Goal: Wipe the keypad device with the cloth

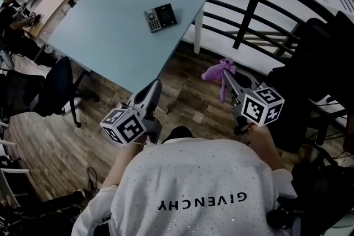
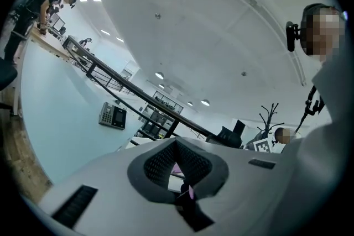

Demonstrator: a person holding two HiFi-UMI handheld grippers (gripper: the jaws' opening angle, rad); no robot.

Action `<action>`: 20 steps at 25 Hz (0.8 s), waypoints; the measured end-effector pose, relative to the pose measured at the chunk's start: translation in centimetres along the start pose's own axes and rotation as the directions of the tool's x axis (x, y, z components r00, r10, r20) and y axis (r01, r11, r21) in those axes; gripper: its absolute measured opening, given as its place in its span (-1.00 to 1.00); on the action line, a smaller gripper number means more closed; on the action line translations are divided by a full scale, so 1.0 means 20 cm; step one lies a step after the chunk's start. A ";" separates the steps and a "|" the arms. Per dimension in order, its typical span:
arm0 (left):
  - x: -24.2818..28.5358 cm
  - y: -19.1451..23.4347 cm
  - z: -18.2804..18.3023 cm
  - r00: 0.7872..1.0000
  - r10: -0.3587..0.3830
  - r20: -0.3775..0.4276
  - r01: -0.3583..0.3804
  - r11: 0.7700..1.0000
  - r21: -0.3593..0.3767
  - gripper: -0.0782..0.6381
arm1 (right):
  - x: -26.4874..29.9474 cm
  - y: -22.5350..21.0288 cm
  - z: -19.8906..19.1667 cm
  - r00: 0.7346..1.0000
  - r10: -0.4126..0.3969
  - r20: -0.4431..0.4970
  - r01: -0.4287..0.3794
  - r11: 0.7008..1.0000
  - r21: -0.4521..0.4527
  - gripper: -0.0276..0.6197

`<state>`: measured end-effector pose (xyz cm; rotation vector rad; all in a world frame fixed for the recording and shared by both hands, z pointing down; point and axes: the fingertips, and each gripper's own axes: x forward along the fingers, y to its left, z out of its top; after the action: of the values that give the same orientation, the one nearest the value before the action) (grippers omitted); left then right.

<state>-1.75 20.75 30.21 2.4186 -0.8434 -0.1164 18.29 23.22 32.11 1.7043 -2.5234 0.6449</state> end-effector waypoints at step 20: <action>0.60 0.74 0.13 0.988 0.141 -0.056 -0.140 0.990 0.025 -0.78 | 0.65 -0.38 0.08 0.993 -0.036 -0.111 0.037 0.999 0.002 -0.84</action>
<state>-0.83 2.89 37.33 2.3617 -0.9897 0.0163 20.19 8.74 36.32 1.6625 -2.4124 0.7215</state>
